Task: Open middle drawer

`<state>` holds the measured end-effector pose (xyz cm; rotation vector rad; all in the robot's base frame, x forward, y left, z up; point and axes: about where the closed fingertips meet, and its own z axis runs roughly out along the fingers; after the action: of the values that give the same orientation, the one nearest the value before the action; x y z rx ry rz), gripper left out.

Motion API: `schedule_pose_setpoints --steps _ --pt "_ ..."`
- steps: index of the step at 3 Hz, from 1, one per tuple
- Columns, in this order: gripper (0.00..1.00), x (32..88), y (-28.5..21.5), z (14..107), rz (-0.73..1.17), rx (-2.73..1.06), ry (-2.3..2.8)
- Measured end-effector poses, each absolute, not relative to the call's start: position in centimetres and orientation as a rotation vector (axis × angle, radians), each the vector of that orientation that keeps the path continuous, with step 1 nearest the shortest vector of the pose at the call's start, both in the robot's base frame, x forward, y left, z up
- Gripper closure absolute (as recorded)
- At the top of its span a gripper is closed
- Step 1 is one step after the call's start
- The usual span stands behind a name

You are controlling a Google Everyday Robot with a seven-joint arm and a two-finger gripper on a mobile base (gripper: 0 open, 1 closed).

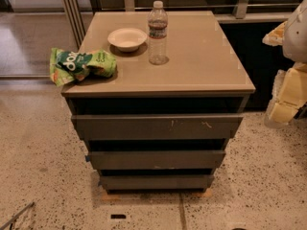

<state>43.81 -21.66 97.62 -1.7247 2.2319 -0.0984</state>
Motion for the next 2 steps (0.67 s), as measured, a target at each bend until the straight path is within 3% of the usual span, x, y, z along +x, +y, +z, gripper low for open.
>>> schedule_pose_setpoints --steps 1,2 --pt "0.00 43.81 -21.66 97.62 -0.098 -1.725 2.232" --pt "0.13 43.86 -21.81 96.90 -0.105 -1.718 2.225"
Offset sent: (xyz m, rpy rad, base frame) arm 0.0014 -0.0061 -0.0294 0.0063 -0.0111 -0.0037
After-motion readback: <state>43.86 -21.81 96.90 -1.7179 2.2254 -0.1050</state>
